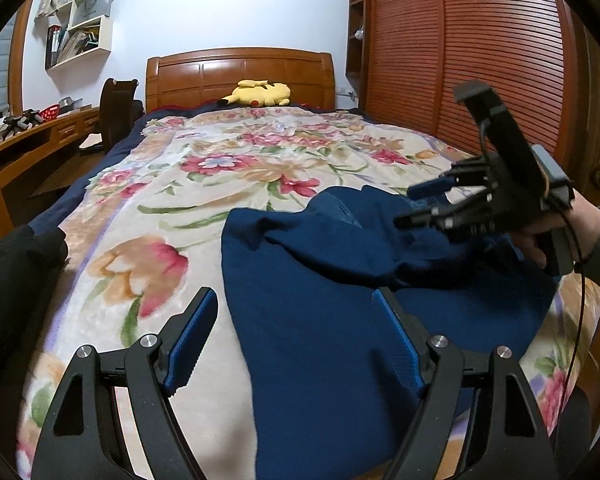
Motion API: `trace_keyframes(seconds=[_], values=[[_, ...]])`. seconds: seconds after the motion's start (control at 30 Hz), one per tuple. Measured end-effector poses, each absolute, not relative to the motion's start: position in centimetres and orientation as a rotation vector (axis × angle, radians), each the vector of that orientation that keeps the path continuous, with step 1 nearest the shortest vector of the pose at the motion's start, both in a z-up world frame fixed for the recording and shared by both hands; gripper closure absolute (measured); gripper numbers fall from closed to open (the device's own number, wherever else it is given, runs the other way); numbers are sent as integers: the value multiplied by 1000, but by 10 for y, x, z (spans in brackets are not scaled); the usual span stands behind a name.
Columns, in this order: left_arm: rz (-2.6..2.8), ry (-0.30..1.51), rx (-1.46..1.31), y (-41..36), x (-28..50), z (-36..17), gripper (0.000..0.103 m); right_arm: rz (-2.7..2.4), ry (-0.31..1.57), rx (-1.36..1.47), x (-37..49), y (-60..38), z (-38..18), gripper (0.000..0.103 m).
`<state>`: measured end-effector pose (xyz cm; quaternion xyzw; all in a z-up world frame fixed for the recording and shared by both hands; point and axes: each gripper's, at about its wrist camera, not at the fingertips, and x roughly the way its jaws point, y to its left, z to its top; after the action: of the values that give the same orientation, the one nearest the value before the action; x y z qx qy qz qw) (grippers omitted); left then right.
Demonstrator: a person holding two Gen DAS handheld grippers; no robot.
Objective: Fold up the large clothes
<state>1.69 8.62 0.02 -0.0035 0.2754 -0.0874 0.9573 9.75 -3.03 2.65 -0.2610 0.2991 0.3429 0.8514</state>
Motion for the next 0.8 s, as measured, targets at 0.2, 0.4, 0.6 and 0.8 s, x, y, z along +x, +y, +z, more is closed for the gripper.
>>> trace_keyframes(seconds=[0.2,0.4,0.6,0.8], values=[[-199,573,15,74,16,-4,23,714,748,-602,108,-34,5,47],[-212,593,39,67,16,-9,23,689,894,-611,133,-37,-22,47],[-213,593,39,67,16,-8,23,719,905,-665,126,-25,-24,66],[-211,591,38,67,16,-7,23,680,831,-807,110,-16,-1,94]])
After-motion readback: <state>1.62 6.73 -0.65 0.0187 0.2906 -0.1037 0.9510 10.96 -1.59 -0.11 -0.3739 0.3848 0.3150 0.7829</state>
